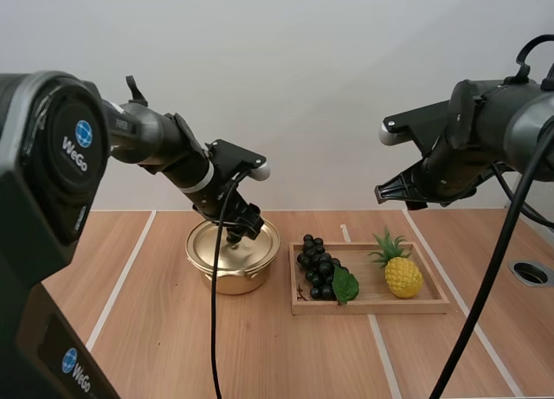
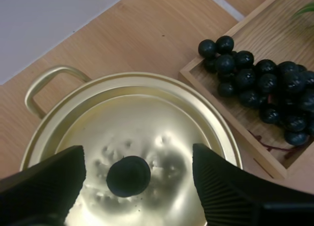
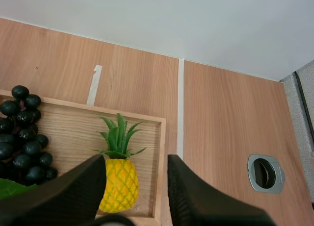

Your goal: Open the pot, put the pineapple inside, and close it

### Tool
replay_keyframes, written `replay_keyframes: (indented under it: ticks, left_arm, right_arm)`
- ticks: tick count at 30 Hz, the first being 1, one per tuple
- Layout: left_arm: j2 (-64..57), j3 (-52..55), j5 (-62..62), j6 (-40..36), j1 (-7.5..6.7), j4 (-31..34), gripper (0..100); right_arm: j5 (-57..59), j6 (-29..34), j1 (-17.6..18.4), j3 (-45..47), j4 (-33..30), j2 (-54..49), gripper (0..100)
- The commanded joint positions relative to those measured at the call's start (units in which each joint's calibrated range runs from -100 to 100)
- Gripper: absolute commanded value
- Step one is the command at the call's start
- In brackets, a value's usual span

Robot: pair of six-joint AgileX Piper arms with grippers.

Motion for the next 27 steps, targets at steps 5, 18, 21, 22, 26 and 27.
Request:
replay_keyframes:
  ticks: [5, 18, 21, 22, 26, 27]
  left_arm:
    - [0.06, -0.29, -2.57, -3.04, -0.44, 3.65, 100]
    - [3.02, -0.29, -0.65, -3.44, -0.44, 3.53, 100]
    - [3.02, -0.29, -1.64, -3.44, -0.44, 3.53, 100]
    - [3.02, -0.29, -1.60, -3.44, -0.44, 3.53, 100]
    - [3.02, -0.29, -2.02, -2.71, -0.44, 3.53, 99]
    - [3.02, -0.29, -2.43, -2.71, -0.44, 3.53, 99]
  right_arm:
    - [-0.55, -0.32, -0.30, -0.54, 0.23, -0.20, 67]
    - [-0.54, -0.32, -0.30, -0.54, 0.57, -0.20, 67]
    - [-0.54, -0.32, -0.30, -0.54, 0.57, -0.20, 67]
    - [-0.70, -0.32, -0.30, -0.54, 0.57, -0.20, 67]
    - [-1.06, -0.32, -0.30, -0.54, 0.67, -0.20, 67]
    - [-1.06, -0.32, -0.30, -0.54, 0.67, -0.20, 67]
